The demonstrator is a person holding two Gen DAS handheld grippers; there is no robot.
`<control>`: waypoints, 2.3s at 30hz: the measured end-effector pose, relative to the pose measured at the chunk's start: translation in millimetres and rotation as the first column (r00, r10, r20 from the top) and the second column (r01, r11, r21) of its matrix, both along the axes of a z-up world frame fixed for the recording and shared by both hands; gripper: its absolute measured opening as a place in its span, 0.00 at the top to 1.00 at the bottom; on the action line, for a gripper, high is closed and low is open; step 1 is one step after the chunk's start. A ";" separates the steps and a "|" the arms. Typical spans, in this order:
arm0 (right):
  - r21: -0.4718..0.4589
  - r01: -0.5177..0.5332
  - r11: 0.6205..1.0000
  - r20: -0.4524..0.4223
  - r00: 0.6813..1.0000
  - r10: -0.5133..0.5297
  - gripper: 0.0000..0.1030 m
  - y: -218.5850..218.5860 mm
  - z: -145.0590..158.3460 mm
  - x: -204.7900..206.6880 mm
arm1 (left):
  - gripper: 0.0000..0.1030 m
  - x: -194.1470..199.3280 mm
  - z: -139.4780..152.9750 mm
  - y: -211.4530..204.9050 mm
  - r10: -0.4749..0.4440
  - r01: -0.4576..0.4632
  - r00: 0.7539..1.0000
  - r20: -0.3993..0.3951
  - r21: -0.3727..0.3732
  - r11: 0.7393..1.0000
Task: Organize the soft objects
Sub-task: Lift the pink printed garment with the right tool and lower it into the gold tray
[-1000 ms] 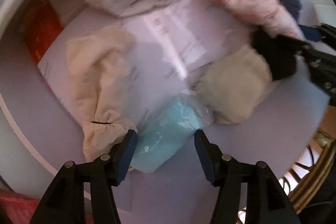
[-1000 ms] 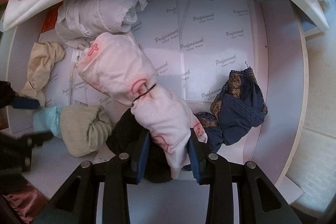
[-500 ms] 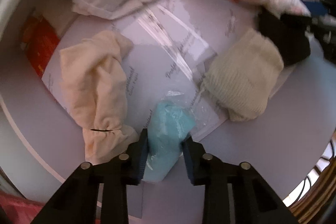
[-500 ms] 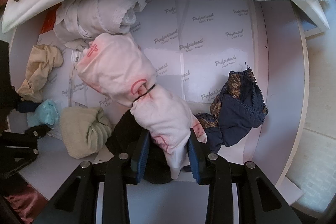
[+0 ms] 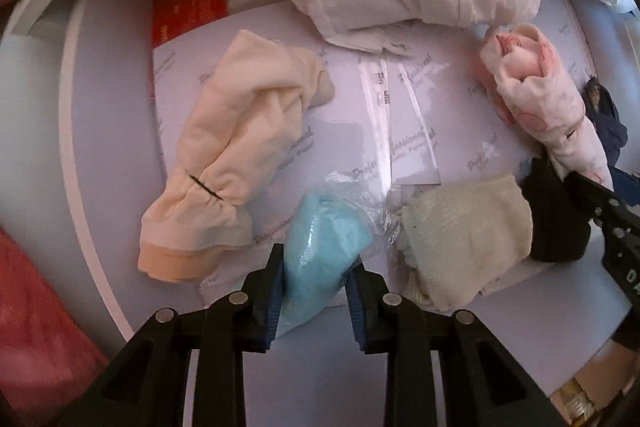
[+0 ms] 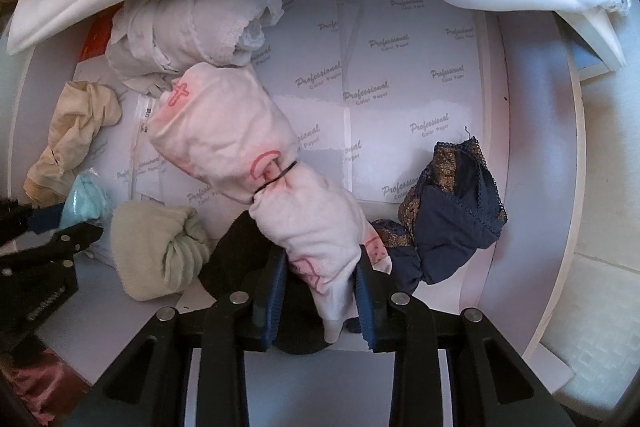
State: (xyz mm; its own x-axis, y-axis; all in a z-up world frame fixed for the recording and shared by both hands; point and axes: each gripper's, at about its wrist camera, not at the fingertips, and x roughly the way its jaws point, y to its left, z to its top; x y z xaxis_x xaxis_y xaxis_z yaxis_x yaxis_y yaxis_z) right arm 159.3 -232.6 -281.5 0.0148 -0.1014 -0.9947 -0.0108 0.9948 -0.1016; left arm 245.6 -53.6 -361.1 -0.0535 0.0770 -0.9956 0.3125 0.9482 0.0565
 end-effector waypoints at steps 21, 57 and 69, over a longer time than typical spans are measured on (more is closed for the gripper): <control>0.206 0.051 0.977 0.071 0.995 -0.067 0.85 0.2 79.6 -42.8 | 0.73 -19.2 6.1 -3.0 -0.049 0.047 0.998 0.050 0.027 0.999; 0.473 0.343 0.812 0.245 0.834 -0.495 0.85 -21.8 170.9 110.6 | 0.73 -27.5 7.3 -25.5 -0.075 0.073 0.996 0.053 0.048 0.996; 0.417 0.397 0.818 0.241 0.819 -0.521 0.84 -19.6 146.3 155.3 | 0.73 -30.3 6.0 -32.9 -0.094 0.091 0.994 0.053 0.061 0.994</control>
